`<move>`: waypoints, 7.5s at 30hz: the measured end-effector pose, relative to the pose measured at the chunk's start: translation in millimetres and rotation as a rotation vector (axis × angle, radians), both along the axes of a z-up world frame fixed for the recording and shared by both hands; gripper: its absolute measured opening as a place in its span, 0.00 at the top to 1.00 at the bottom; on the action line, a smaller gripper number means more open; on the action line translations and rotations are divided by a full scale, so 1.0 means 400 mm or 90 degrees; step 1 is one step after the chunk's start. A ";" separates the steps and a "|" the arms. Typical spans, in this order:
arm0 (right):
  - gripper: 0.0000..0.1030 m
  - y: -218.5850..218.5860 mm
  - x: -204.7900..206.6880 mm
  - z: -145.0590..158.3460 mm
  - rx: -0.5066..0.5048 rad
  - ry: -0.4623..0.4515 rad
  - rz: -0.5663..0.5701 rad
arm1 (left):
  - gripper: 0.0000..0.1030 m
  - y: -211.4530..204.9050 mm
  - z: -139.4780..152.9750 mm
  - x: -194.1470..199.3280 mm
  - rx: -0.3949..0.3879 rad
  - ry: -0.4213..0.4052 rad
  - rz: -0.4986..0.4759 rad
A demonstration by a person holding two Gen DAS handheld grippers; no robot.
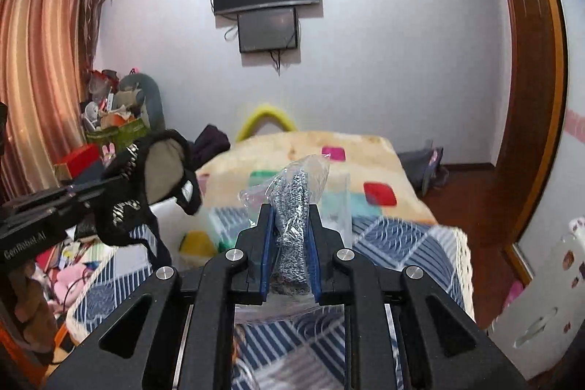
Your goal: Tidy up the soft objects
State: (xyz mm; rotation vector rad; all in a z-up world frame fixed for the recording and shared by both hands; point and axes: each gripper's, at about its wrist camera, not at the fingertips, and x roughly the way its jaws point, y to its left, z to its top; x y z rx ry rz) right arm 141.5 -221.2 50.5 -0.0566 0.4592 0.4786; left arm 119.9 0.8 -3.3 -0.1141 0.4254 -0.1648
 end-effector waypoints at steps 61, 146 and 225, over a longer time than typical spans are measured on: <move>0.53 0.013 -0.039 -0.135 -0.064 0.086 0.042 | 0.20 -0.039 -0.250 -0.011 0.034 0.197 -0.023; 0.95 -0.003 -0.047 -0.082 -0.015 0.044 -0.008 | 0.87 0.075 -0.103 -0.075 -0.090 0.090 0.002; 0.00 -0.016 -0.168 0.076 0.068 -0.122 -0.018 | 0.00 -0.003 0.079 -0.205 0.027 -0.108 0.095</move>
